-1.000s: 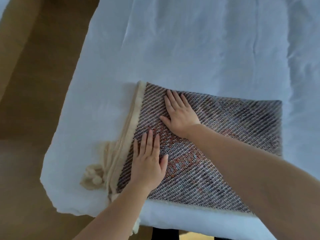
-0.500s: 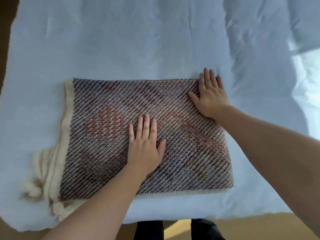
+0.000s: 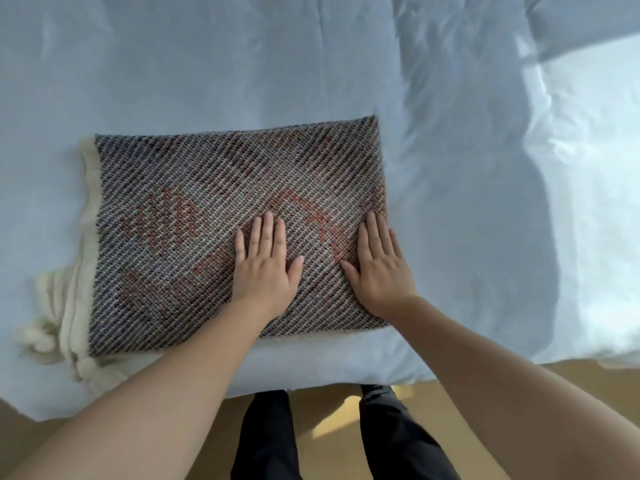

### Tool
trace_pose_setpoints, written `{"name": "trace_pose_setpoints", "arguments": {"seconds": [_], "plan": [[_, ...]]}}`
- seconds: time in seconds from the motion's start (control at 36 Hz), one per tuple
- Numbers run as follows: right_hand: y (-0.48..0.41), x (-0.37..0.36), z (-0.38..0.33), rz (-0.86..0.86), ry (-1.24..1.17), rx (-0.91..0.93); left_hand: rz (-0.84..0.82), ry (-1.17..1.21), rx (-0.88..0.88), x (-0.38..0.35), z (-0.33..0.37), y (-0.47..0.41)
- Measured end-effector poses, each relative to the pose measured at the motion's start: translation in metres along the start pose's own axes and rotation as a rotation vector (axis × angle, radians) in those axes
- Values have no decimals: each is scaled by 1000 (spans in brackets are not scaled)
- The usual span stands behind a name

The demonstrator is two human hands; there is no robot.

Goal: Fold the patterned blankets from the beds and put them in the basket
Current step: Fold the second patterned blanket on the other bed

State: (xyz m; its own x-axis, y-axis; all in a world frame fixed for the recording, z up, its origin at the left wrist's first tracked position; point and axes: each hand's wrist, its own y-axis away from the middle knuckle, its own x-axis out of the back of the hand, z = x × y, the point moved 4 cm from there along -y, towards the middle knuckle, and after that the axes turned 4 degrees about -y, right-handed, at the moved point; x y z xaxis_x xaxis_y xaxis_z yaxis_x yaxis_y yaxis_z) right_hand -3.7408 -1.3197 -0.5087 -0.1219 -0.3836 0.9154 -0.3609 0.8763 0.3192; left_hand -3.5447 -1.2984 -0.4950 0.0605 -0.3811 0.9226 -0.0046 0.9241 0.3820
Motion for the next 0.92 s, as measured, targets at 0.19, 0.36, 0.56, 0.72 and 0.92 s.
{"name": "trace_pose_setpoints", "arguments": {"seconds": [0.19, 0.36, 0.56, 0.72, 0.92], "plan": [[44, -20, 5, -23, -42, 25, -5, 6, -31, -11, 18, 19], [18, 14, 27, 40, -295, 35, -10, 26, -108, -13, 51, 25], [-92, 92, 54, 114, -491, -108, 52, 61, -164, -19, 118, 16], [-142, 106, 46, 37, -594, -86, 36, 133, -79, -13, 159, 0], [-154, 127, 28, -47, -617, -14, -104, 132, 70, 6, 176, -6]]}}
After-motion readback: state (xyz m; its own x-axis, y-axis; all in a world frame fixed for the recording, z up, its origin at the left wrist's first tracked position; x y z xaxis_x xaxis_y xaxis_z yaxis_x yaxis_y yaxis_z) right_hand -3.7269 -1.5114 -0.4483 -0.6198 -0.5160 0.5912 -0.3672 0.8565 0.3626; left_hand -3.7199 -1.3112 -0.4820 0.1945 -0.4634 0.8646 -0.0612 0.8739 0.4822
